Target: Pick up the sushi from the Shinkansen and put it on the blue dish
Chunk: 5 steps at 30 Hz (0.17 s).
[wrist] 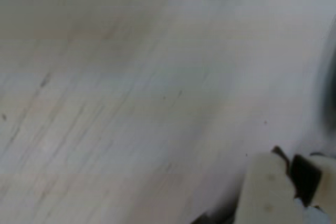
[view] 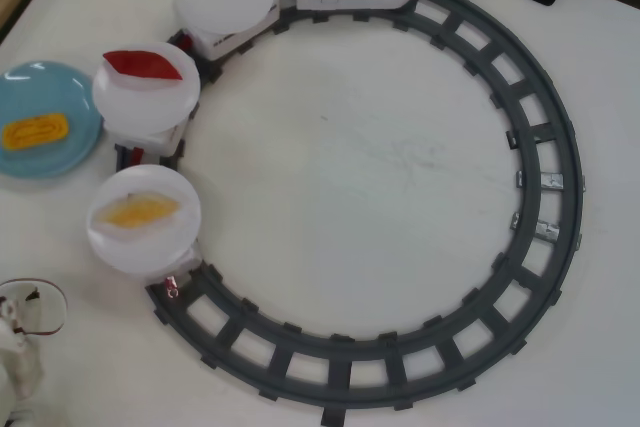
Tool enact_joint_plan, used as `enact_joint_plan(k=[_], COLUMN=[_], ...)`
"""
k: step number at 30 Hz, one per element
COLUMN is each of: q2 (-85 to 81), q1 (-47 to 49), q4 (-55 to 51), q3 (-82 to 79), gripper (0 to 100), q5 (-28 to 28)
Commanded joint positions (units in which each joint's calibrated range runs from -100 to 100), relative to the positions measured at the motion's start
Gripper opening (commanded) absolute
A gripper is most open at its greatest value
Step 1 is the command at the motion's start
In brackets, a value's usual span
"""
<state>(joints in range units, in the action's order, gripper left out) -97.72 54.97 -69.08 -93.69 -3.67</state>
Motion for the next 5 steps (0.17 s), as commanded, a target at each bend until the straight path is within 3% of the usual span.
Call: enact_joint_plan(k=[1, 5], q2=[-0.37, -0.37], q1=[0.05, 0.05], q4=[-0.27, -0.27], q3=[-0.27, -0.27], gripper=[3, 3], q5=[-0.09, -0.09])
